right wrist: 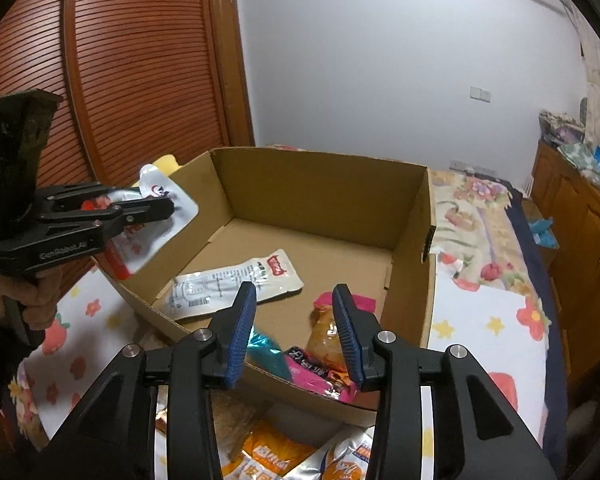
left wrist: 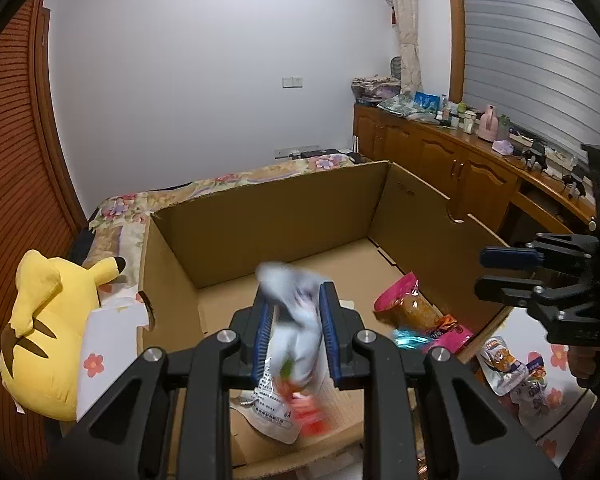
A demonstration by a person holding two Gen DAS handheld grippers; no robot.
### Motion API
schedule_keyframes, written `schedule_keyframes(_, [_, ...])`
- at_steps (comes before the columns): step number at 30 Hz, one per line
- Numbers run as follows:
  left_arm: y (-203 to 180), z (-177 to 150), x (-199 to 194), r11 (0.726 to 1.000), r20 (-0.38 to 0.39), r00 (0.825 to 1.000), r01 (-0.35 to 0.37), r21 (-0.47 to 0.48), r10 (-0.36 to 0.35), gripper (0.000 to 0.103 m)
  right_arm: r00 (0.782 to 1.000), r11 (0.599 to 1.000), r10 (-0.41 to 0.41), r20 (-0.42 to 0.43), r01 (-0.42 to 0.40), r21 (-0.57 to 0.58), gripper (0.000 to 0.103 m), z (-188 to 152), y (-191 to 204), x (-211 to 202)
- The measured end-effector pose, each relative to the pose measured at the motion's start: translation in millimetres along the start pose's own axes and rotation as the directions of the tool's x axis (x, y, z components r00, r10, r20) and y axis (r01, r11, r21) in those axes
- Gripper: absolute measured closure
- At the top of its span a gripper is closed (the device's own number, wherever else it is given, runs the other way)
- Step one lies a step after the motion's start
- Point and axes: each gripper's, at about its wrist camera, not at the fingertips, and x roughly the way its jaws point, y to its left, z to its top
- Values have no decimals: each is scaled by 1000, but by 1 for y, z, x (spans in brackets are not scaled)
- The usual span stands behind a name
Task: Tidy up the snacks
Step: 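Carry both packets over the box and open both tools to release them, then move both tools back toward the remaining snacks on the table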
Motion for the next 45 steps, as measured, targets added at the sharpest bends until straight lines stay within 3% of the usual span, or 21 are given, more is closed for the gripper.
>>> schedule_keyframes(9, [-2,1,14,1000,-18,1000,-8,-4,8,81,1000,1000,8,9,-8,-5,61,-4,0,-8])
schedule_keyframes(19, [-11,-12,-8,1000,-17,1000,7,-5,-7,79,999,1000,-5,34,5,1,59,-6,3,-32])
schedule_keyframes(24, [-22,-22,-31,1000,-5,1000,24,0,-24,69,999,1000,-21,47,20,6,58,-14,8,-54])
schedule_keyframes(35, [-57,-66,-61,998,-20,998,62,19,-62,58,996,995,-80,24,79,52,49,-61,11,-93])
schedule_keyframes(45, [-95,-101,-59,993,-67,992,108,42,-105,56,990,985,-114,-79,123,121,43,-117,-2,-87])
